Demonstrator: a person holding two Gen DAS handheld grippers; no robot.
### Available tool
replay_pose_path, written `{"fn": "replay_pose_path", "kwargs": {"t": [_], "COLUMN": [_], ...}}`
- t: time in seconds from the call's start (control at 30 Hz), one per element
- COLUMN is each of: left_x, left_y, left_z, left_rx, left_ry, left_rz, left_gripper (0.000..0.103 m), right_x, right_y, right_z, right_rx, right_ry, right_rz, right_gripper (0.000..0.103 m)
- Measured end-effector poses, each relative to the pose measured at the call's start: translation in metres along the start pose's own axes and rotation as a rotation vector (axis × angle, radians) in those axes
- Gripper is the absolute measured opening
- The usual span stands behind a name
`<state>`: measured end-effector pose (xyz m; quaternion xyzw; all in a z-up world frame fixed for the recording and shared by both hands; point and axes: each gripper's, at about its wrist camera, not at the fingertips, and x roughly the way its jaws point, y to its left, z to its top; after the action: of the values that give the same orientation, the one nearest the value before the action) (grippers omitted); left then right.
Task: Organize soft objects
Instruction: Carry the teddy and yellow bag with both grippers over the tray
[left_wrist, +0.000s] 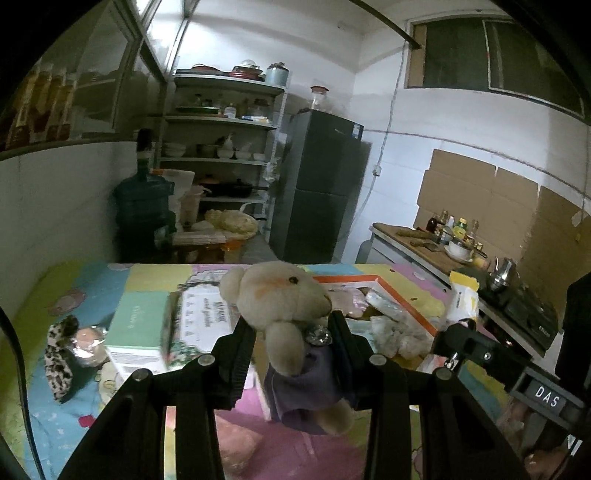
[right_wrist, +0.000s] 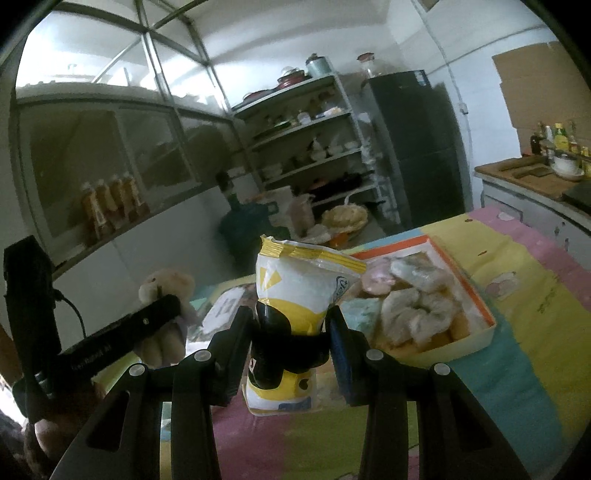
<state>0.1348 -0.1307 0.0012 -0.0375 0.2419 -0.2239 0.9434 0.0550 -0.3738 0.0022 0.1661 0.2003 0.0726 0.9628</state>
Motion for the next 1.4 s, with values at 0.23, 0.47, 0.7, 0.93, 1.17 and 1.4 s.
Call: {"fn": "replay_pose_path", "kwargs": {"t": [0.23,0.47,0.7,0.93,1.17,1.4], "left_x": [0.023,0.048,0.069,0.089,0.105,0.119], "left_y": [-0.016,-0.026,-0.036,-0.038,-0.039,-0.038], "left_z": [0.0,0.0,0.0,0.0,-0.002,-0.005], "left_rx": [0.011,0.016,0.025,0.026,0.023,0.018], "left_ry": [0.025,0.052,0.079,0.107,0.132,0.154], "left_rz": [-0.011,-0.02,-0.021,-0.011,0.001,0.016], "left_gripper": [0.041,0.041,0.041,0.041,0.041,0.041], "right_x": [0.0,0.003,0.01,0.021,0.036,0.049], "right_y": [-0.021,-0.043,-0.059,-0.072,-0.084,-0.092], "right_z": [0.009,0.017,0.024,0.028,0.029,0.028], "right_rx": [0.017,0.032,0.038,0.035,0.033,0.017], "right_ry": [-0.027,-0.037,-0.037,-0.018,0.006,0.04], "right_rz": [-0.03,-0.053,-0.066,-0.077,-0.086,-0.095], "right_gripper": [0.042,0.042,0.042,0.042,0.042,0.042]}}
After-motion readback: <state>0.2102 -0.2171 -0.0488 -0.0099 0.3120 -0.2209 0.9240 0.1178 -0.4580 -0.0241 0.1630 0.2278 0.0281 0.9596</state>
